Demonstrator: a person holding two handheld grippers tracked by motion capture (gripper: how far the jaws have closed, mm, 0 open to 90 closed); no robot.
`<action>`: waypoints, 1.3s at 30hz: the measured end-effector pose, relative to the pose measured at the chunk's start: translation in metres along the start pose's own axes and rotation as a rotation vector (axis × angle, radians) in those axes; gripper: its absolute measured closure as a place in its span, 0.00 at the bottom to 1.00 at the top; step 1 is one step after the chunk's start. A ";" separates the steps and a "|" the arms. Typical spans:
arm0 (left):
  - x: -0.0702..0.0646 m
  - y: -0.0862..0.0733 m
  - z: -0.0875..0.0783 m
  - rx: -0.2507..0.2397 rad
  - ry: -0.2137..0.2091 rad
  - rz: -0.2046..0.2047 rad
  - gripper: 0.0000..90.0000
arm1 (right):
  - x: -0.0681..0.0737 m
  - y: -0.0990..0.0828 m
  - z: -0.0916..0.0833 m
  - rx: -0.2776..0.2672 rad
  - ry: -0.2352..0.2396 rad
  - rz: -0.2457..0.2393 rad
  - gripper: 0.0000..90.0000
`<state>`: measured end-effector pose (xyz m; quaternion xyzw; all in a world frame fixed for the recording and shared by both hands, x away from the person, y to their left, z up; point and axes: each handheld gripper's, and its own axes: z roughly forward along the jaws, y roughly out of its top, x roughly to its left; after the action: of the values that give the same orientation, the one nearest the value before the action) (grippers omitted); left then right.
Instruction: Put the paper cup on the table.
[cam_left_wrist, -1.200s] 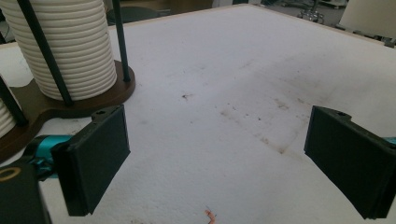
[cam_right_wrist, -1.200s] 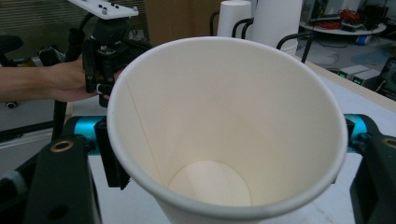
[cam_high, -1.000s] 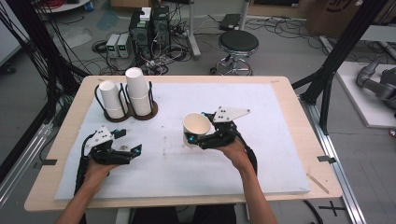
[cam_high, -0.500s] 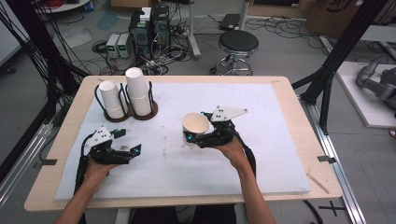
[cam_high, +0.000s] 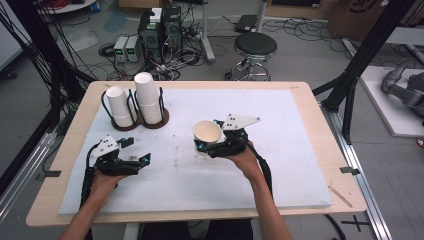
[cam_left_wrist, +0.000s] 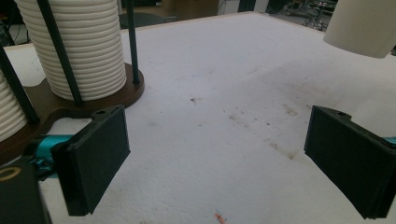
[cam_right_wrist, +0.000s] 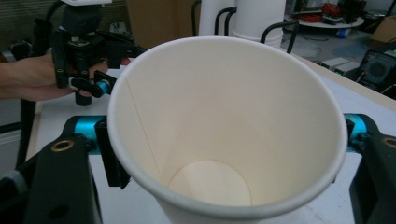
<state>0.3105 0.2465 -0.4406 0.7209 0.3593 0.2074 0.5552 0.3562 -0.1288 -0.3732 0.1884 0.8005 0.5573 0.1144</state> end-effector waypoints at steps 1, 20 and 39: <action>0.000 0.000 0.000 -0.001 0.003 -0.001 0.07 | 0.000 -0.001 0.001 0.004 -0.001 0.002 0.29; -0.003 -0.004 0.004 -0.008 0.009 0.000 0.07 | 0.000 -0.022 0.037 0.078 -0.030 0.020 0.29; -0.006 -0.004 0.005 -0.006 0.010 -0.001 0.07 | 0.002 -0.036 0.055 0.128 -0.050 0.011 0.29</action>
<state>0.3090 0.2393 -0.4451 0.7180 0.3617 0.2117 0.5558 0.3697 -0.0923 -0.4258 0.2135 0.8303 0.5009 0.1190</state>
